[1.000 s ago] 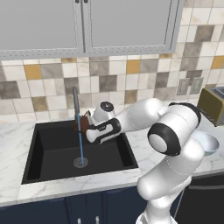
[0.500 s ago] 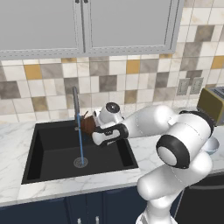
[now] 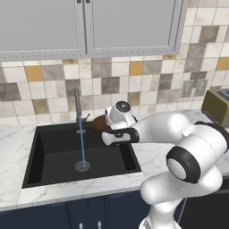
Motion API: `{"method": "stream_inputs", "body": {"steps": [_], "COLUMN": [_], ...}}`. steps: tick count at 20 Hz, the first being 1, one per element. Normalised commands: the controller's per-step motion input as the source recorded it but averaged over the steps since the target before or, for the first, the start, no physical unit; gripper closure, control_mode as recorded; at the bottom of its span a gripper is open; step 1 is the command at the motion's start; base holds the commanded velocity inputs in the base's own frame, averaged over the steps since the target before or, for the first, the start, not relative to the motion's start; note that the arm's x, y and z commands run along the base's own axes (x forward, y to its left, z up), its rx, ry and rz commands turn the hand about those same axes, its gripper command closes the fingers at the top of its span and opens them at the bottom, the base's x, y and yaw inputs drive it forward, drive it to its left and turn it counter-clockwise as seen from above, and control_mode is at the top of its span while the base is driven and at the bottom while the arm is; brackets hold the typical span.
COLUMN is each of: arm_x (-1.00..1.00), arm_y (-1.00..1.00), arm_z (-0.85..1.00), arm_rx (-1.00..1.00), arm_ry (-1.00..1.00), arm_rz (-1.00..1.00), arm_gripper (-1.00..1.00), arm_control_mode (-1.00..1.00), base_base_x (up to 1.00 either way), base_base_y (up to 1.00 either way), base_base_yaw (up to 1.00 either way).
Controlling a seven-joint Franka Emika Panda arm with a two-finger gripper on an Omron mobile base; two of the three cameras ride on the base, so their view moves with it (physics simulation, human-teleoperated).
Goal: Rinse each bowl for a few seconds and place them down in the sink or on the counter.
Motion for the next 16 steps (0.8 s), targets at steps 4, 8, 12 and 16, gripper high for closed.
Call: {"method": "stream_inputs", "body": {"steps": [4, 8, 12, 16], "arm_x": [0.00, 0.00, 0.06, 0.11], "arm_y": [-0.27, -0.25, -0.25, -0.27], "arm_z": [0.10, 0.06, 0.06, 0.06], "arm_rx": [0.00, 0.00, 0.00, 0.00], "arm_ry": [0.01, 0.01, 0.01, 0.00], "arm_rz": [-0.16, -0.17, -0.16, -0.10], "arm_gripper": [1.00, 1.00, 1.00, 1.00], "arm_control_mode": [-1.00, -1.00, -1.00, -1.00], "base_base_x": [0.00, 0.00, 0.00, 0.00], "base_base_y": [0.00, 0.00, 0.00, 0.00], "base_base_yaw": [0.00, 0.00, 0.00, 0.00]}}
